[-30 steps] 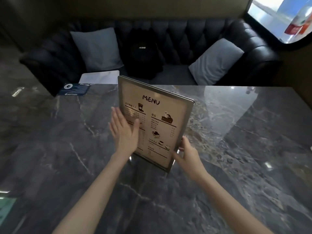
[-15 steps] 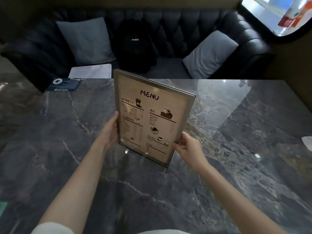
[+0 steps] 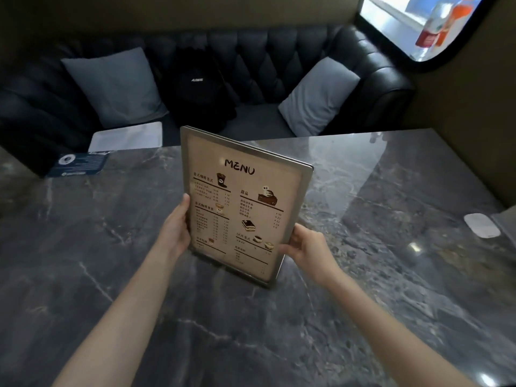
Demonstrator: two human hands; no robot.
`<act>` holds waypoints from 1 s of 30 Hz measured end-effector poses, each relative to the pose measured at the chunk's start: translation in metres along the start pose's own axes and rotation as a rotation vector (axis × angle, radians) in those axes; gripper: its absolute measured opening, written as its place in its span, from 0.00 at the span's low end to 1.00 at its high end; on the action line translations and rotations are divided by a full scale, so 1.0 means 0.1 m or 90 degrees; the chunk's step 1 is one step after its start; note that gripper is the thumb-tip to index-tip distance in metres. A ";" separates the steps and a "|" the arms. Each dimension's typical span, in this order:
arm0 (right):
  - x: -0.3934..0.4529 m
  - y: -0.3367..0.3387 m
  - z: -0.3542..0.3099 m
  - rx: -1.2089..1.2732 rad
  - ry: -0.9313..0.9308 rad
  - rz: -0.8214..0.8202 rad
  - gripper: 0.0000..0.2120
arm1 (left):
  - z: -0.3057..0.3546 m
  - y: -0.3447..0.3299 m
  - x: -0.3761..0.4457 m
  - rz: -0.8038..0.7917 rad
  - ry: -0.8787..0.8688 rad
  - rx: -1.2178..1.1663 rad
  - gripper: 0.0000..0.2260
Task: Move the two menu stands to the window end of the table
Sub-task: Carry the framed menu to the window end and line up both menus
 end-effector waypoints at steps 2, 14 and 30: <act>-0.04 0.14 0.02 0.004 0.000 0.014 0.16 | 0.03 -0.18 0.03 -0.009 0.006 0.010 0.14; -0.33 1.75 0.23 0.014 -0.002 0.163 0.15 | 0.17 -2.00 0.12 -0.150 0.006 0.080 0.16; -0.56 3.91 0.73 -0.019 0.006 0.298 0.14 | 0.11 -4.70 0.34 -0.326 -0.033 0.123 0.17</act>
Point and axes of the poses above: each hand's wrist, its own x-axis towards the middle knuckle, its own y-axis out of the back of the hand, z = x × y, the point moved 6 cm from there along x, towards the middle knuckle, and after that the axes turned 1 degree about -z, right-handed, at the moved point
